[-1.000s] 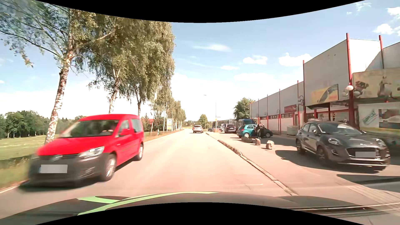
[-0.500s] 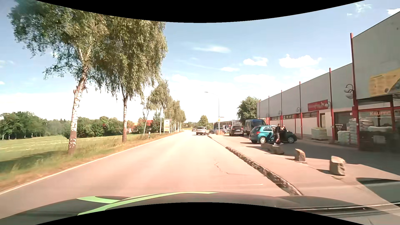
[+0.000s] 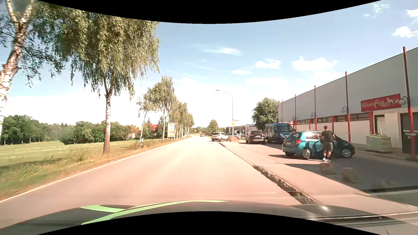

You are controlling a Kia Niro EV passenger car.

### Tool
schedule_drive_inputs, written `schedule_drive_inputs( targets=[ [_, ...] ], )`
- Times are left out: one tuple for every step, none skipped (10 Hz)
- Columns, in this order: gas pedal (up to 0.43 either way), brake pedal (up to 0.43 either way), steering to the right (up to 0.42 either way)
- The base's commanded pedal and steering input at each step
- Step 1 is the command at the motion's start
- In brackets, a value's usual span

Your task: Follow the waypoints while adhering to traffic rules and regulations

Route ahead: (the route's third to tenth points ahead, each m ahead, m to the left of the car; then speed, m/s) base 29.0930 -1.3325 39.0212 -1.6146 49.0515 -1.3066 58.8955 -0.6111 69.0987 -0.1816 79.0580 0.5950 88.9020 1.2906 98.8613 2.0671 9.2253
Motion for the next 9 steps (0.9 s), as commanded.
schedule_drive_inputs(
  targets=[
    [0.000,0.000,-0.002],
    [0.000,0.000,-0.002],
    [0.000,0.000,-0.002],
    [0.000,0.000,-0.002],
    [0.000,0.000,-0.002],
    [0.000,0.000,-0.002],
    [0.059,0.000,-0.002],
    [0.197,0.000,-0.002],
    [0.299,0.000,-0.002]
  ],
)
